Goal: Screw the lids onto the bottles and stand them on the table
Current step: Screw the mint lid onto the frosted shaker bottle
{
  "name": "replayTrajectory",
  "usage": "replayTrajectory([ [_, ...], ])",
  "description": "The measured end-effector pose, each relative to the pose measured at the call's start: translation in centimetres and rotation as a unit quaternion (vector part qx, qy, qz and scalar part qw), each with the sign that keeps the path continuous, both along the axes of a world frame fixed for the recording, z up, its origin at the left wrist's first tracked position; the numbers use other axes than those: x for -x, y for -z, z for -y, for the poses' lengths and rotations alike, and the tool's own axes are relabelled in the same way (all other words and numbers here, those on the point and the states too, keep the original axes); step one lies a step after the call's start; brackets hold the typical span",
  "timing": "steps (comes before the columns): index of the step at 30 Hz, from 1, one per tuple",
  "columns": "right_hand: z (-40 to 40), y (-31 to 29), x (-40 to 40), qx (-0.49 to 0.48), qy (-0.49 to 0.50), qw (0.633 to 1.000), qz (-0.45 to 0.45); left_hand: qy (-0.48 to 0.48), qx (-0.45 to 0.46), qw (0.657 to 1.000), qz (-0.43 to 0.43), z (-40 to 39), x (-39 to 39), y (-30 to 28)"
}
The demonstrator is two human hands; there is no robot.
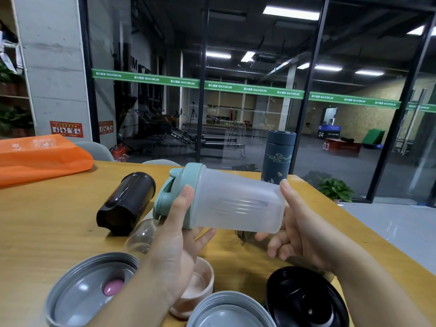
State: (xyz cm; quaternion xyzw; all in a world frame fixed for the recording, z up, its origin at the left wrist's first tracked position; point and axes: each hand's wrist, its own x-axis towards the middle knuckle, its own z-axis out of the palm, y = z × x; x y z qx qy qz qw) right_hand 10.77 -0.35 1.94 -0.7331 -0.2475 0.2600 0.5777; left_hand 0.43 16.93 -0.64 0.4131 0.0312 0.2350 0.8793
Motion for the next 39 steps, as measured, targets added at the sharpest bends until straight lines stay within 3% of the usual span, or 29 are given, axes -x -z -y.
replayTrajectory([
  [13, 0.2, -0.2, 0.4, -0.139, -0.001, 0.987, 0.074, -0.005, 0.023, 1.000, -0.007, 0.1, 0.2, -0.2],
  [19, 0.2, 0.3, 0.0, -0.114, 0.021, 0.987, 0.108, -0.003, 0.010, 1.000, -0.003, 0.2, 0.2, -0.1],
  [31, -0.1, 0.5, -0.5, -0.005, 0.003, 0.998, 0.057, 0.021, -0.011, 1.000, 0.014, 0.2, 0.0, 0.2],
  [39, 0.0, 0.1, 0.3, -0.097, 0.012, 0.991, 0.093, 0.012, 0.009, 1.000, 0.004, -0.1, -0.1, 0.1],
])
